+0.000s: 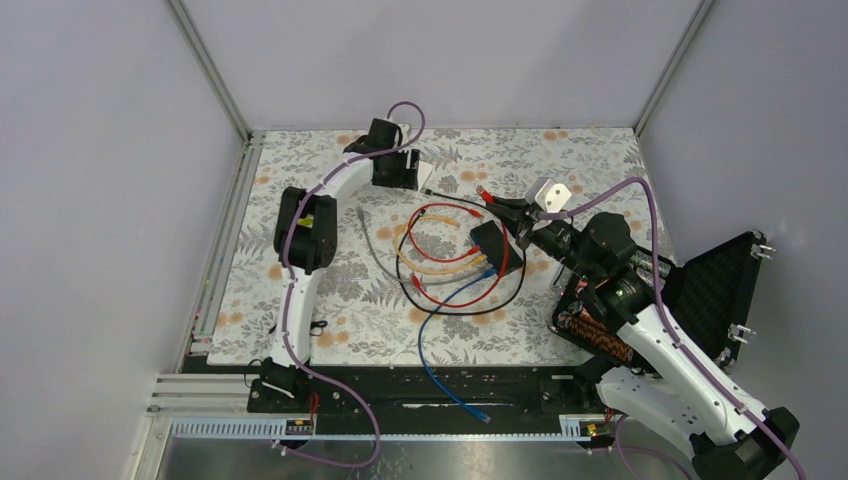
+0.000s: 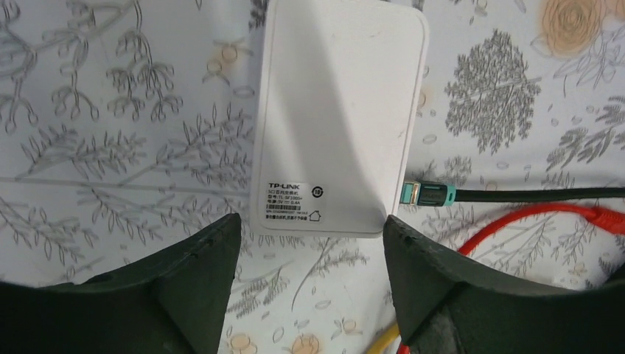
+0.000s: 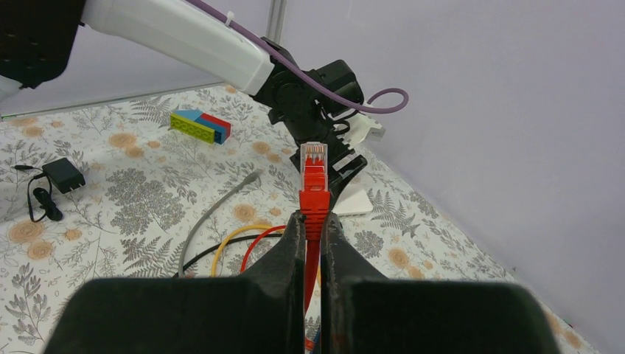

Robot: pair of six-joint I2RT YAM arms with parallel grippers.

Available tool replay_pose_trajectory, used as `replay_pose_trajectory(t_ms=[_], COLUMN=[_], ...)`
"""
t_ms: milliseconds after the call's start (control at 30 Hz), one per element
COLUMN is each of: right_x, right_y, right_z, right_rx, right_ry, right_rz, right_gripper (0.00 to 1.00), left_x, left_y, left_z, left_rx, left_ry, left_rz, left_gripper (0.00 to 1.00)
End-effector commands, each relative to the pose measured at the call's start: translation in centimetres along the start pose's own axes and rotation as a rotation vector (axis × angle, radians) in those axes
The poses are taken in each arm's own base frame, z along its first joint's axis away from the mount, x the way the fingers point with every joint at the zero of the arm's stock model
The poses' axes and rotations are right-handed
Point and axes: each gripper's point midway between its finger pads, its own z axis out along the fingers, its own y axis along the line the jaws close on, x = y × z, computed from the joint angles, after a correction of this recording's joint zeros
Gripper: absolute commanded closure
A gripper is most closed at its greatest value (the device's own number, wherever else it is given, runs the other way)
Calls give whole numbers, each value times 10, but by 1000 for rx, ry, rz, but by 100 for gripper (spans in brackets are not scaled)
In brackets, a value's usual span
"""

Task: Insert the plug into the switch port
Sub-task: Move the switch port to the center of the board.

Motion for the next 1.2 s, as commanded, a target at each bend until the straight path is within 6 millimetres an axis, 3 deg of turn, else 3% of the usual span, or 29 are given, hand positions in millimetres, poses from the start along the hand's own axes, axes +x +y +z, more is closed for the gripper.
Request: replay_pose_trajectory(t_ms=[0,167,400,800,867,1067,1167], right_x=[-19,-20,-14,51,71,133,162], right_y=[-2,-1,-3,-7,-7,-26,-36], right_z=[-2,-3,-1,26,37,91,125], right_rx=[9,3,15,-16,-48,-167,-224], right_ry=[-65,-67,-50,174,244,507,605], right_rz=[-18,-14,-6,-42,-70,-222,-255], right_gripper=[100,100,100,100,100,100,100], left_x=[12,17,46,101,93,36,18], left_y=[1,9,39,49,49,37,55], left_z=[-15,-17,-38,-92,-104,-140,-147], left_rx=[-33,-103,-266,-307,-299,-149,-80], left_ry=[2,49,153,194,125,-134,-214], left_rz=[16,61,40,-2,-19,-139,-270], left_gripper=[32,35,36,40,36,29,30])
